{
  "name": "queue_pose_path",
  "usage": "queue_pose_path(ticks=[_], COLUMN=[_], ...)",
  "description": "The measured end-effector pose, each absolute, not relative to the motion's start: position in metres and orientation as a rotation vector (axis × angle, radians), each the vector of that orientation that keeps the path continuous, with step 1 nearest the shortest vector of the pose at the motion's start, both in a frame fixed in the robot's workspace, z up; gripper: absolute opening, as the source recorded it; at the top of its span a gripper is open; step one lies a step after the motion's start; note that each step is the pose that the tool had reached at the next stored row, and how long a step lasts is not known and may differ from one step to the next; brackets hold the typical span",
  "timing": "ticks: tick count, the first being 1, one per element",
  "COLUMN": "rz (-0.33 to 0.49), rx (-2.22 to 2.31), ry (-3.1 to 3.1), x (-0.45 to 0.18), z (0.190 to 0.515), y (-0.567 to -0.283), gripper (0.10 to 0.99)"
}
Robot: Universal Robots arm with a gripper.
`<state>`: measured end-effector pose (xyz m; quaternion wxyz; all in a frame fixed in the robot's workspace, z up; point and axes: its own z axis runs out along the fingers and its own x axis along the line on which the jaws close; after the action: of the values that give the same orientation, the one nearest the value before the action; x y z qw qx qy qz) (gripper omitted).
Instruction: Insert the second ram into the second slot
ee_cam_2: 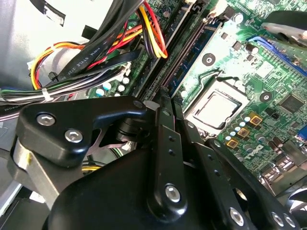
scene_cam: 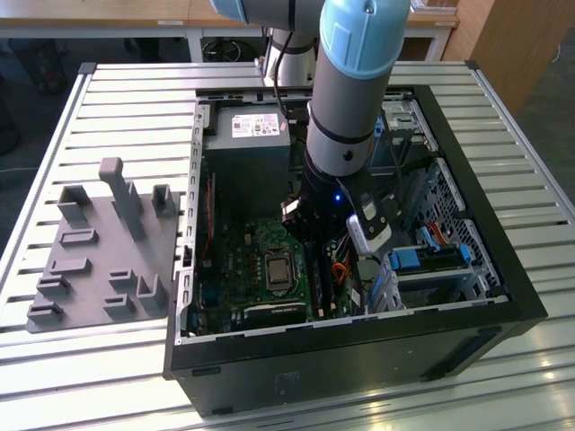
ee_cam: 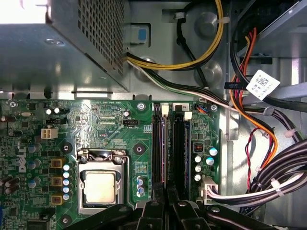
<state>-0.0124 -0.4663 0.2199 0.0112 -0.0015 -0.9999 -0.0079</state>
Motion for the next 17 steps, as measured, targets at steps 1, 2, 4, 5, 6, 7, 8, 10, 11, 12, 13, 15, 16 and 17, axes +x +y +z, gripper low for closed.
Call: queue_pose_path(ticks=[1, 2, 4, 5, 6, 7, 8, 10, 11, 12, 13, 15, 16, 17], rz=[-0.024, -0.024, -0.024, -0.024, -0.024, -0.024, -0.023, -0.024, -0.023, -0.024, -0.024, -0.023, -0.022, -0.022], rx=[-0.005, -0.005, -0.005, -0.005, -0.005, -0.005, -0.005, -0.005, -0.005, -0.005, -0.005, -0.005, -0.005, -0.005], ry=[-3.119, -3.119, -3.119, -3.119, -3.119, -3.119, -3.118, -3.118, -3.118, -3.118, -3.117, -3.117, -3.116, -3.116], x=[-0.0124, -0.0124, -0.0124, -0.0124, -0.0124, -0.0124, -0.0124, -0.0124, -0.0124, -0.0124, -0.0124, -0.0124, -0.0124, -0.0124], z=[0.2200, 0.2200, 0.2202, 0.2203, 0.2206, 0.2209, 0.2214, 0.2221, 0.2224, 0.2224, 0.2224, 0.2225, 0.2225, 0.2224], y=[-0.4663, -0.4663, -0.4663, -0.4663, -0.4663, -0.4663, -0.4663, -0.4663, -0.4663, -0.4663, -0.4663, -0.4666, -0.4667, -0.4669], gripper=[0.137, 0.137, 0.137, 0.137, 0.137, 0.137, 0.137, 0.137, 0.137, 0.137, 0.137, 0.137, 0.137, 0.137])
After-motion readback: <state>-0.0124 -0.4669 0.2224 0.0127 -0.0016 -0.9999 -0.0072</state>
